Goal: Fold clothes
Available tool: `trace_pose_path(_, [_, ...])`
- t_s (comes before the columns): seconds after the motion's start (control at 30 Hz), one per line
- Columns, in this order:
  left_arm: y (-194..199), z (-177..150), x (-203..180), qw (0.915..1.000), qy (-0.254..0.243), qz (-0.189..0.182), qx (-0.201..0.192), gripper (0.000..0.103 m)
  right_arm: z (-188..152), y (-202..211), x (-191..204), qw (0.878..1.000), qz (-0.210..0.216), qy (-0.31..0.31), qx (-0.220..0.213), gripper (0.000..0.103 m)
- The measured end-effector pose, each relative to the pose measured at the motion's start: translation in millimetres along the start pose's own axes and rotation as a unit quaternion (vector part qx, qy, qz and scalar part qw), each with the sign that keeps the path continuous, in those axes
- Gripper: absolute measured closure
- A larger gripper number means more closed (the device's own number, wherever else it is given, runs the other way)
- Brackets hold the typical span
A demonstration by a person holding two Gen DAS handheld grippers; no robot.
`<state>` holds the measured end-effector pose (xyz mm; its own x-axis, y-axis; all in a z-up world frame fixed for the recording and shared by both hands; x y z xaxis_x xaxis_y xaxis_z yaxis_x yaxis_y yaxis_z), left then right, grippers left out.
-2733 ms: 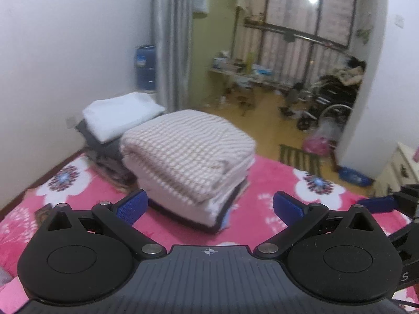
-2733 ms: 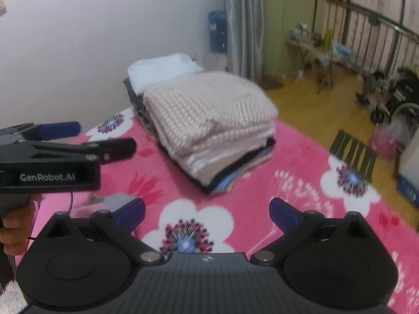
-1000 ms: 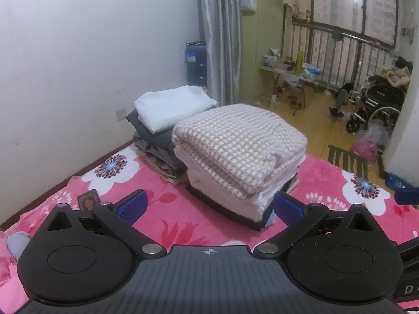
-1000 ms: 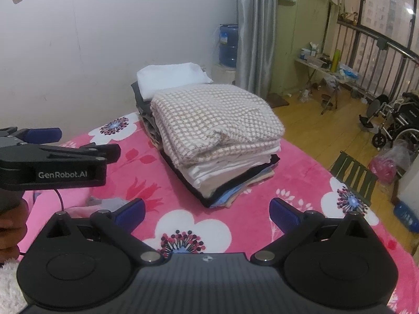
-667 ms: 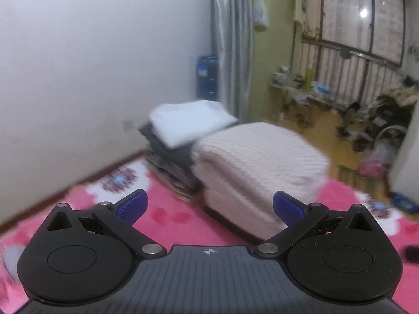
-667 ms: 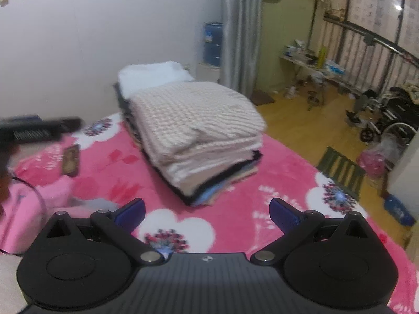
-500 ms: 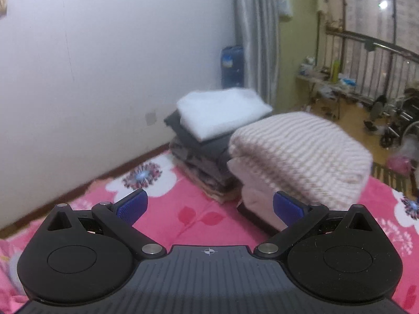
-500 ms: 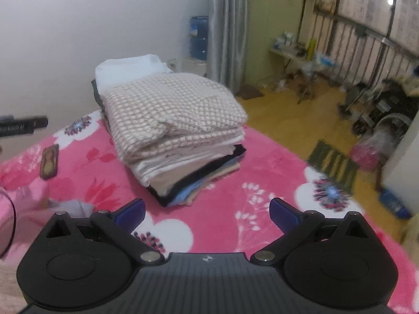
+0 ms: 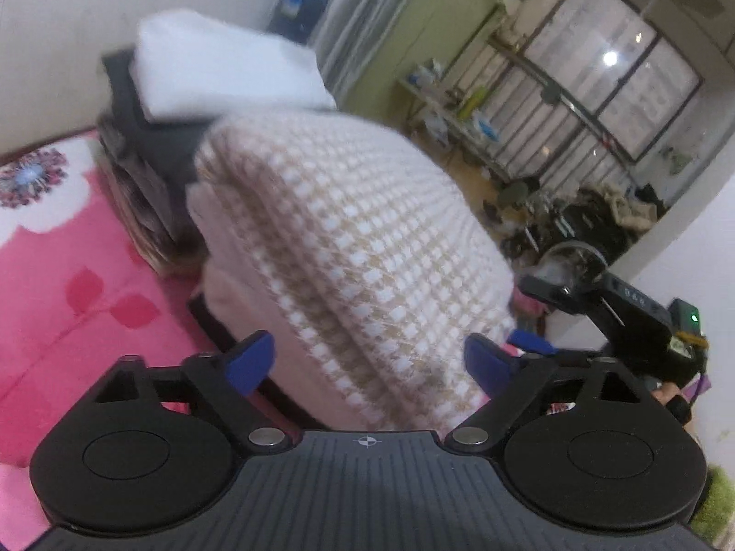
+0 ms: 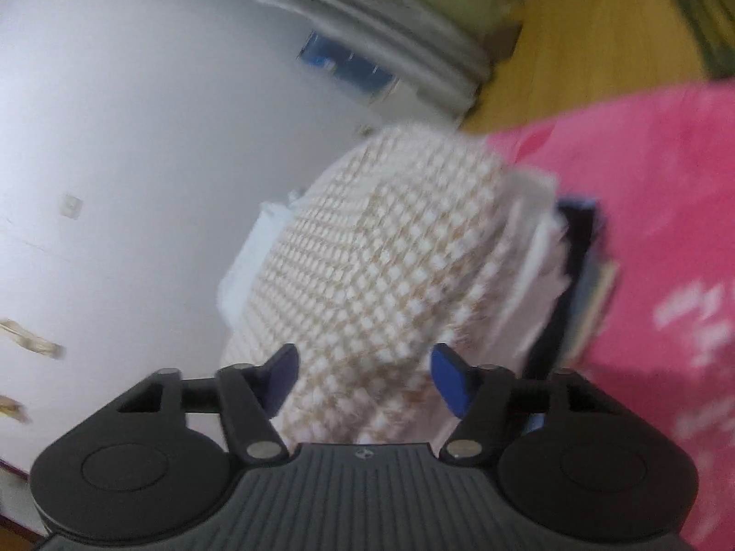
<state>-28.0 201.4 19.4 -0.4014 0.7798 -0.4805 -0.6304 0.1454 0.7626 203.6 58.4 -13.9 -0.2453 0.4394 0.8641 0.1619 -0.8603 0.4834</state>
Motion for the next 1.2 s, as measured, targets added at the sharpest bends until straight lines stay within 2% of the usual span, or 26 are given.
trace_pose_path(0.13, [-15,-2,-3,0.9995,-0.024,0.016,0.013,0.047,1,-21,-3,1.000,-0.003,0.012,0.028,0.046])
trace_pose_path(0.17, [-16,-3,-3,0.9995,-0.027,0.016,0.010,0.051,1,-22,-4,1.000,0.000,0.013,0.029,0.055])
trace_pose_path(0.2, [-16,-4,-4,0.9993,-0.033,0.017,0.004,0.062,1,-24,-4,0.999,0.003,0.014,0.030,0.064])
trace_pose_path(0.23, [-15,-4,-4,0.9988,-0.045,0.016,0.000,0.068,2,-24,-2,0.999,0.004,0.019,0.031,0.068])
trace_pose_path(0.27, [-12,-5,-6,0.9982,-0.058,0.013,-0.003,0.082,1,-19,4,0.999,0.013,0.028,0.025,0.081])
trace_pose_path(0.4, [10,-4,-9,0.9964,-0.082,-0.006,-0.018,0.087,-4,-3,26,0.997,0.046,0.069,0.003,0.087])
trace_pose_path(0.43, [16,-5,-9,0.9960,-0.086,-0.013,-0.020,0.087,-6,1,31,0.996,0.040,0.085,0.001,0.087])
trace_pose_path(0.47, [15,-8,-8,0.9957,-0.091,-0.007,-0.012,0.088,-9,4,35,0.995,0.032,0.099,0.000,0.088])
trace_pose_path(0.6, [-6,-24,-3,0.9925,-0.113,0.034,0.029,0.087,-24,-25,7,0.989,-0.088,0.112,0.032,0.088])
trace_pose_path(0.63, [-11,-28,-2,0.9922,-0.113,0.038,0.038,0.087,-28,-28,3,0.990,-0.089,0.104,0.032,0.088])
trace_pose_path(0.73, [10,-32,-6,0.9890,-0.144,0.036,0.004,0.084,-35,-15,16,0.985,-0.101,0.137,0.028,0.080])
trace_pose_path(0.77, [20,-31,-9,0.9864,-0.159,0.042,-0.012,0.083,-39,-6,25,0.979,-0.119,0.162,0.025,0.076])
trace_pose_path(0.83, [44,-32,-18,0.9792,-0.188,0.058,-0.051,0.083,-49,14,42,0.963,-0.163,0.217,0.004,0.076])
trace_pose_path(0.9, [60,-30,-28,0.9727,-0.210,0.055,-0.080,0.078,-60,30,56,0.949,-0.171,0.264,-0.020,0.076])
trace_pose_path(0.97, [56,-22,-37,0.9693,-0.219,0.057,-0.097,0.064,-74,30,71,0.938,-0.154,0.310,-0.033,0.076])
trace_pose_path(1.0, [54,-18,-42,0.9675,-0.223,0.057,-0.105,0.060,-83,24,80,0.926,-0.144,0.346,-0.047,0.076])
trace_pose_path(1.07, [34,-7,-45,0.9694,-0.218,0.065,-0.093,0.057,-92,7,88,0.909,-0.127,0.393,-0.054,0.077])
trace_pose_path(1.13, [12,-2,-37,0.9718,-0.201,0.098,-0.075,0.056,-104,-21,75,0.882,-0.167,0.440,-0.029,0.065])
trace_pose_path(1.17, [1,1,-32,0.9723,-0.193,0.114,-0.066,0.057,-107,-27,62,0.871,-0.202,0.448,-0.011,0.061])
trace_pose_path(1.2, [0,0,-32,0.9710,-0.195,0.119,-0.070,0.056,-111,-34,49,0.859,-0.237,0.455,0.007,0.063])
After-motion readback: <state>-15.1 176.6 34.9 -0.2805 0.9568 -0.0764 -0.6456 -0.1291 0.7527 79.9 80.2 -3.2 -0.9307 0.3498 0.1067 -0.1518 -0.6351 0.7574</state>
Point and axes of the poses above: each gripper's, at about its wrist camera, not at the fingertips, and y roughly against the way its jaws point, x to its left, z to its top, the point moved 2 cm from there along -y, roughly the way its jaws point, and after that the axes turned 15 degrees about x, right-handed, at the moved point
